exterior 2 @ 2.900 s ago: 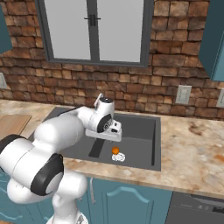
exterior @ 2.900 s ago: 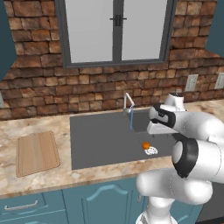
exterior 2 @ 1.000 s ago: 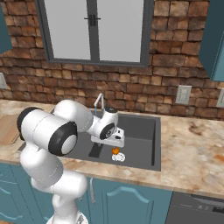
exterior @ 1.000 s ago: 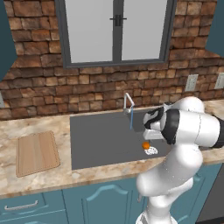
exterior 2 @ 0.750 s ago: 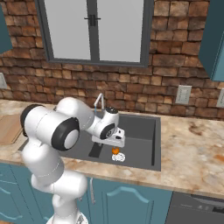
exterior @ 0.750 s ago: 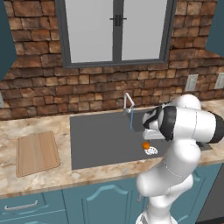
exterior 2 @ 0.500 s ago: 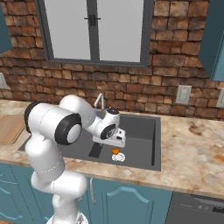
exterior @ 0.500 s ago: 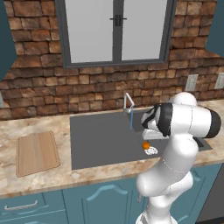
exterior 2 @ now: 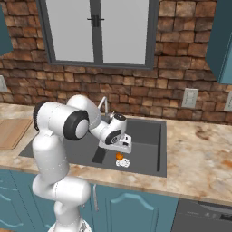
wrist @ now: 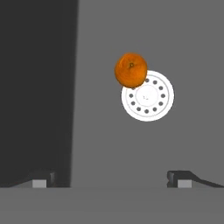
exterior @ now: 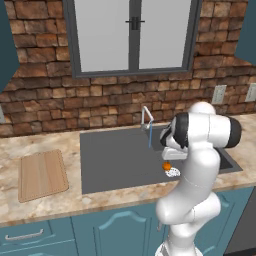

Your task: Pick the tangerine from the sink and place it on the cutting board to airdry. Then turn off the sink faucet.

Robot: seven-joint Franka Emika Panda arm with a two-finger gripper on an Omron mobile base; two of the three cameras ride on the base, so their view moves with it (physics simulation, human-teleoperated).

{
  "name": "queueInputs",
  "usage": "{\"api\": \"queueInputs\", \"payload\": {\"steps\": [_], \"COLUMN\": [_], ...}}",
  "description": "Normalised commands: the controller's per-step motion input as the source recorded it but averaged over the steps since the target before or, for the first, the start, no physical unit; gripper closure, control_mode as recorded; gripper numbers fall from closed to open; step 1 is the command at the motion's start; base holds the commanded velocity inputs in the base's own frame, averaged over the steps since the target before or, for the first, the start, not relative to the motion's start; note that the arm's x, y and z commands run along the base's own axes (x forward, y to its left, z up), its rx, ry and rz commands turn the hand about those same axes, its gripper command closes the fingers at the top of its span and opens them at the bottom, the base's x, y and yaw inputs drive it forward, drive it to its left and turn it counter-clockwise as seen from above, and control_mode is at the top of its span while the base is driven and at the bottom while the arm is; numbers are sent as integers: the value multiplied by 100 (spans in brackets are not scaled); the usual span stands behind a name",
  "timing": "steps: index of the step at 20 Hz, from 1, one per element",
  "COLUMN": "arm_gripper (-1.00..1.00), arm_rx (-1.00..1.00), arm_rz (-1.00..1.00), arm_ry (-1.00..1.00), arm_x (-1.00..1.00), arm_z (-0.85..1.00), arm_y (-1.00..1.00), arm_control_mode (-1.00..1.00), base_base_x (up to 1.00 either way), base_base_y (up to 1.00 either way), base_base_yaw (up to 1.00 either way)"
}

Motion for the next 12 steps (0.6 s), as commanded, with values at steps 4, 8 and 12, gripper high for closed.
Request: {"api": "queueInputs", "payload": {"steps": [4,8,12], "arm_gripper": [-100,-100,-100], "arm_rx": [1,2,1], "arm_rz": [0,1,0], "arm_ry": [0,0,1], "arm_x": [20,19,21], "arm_z": [-18,-17,-19], "arm_y": [-8,-7,-1], "arm_control_mode": [-100,-100,-100], "base_base_x": [0,0,0], "base_base_y": [0,0,0], "base_base_yaw": [0,0,0]}}
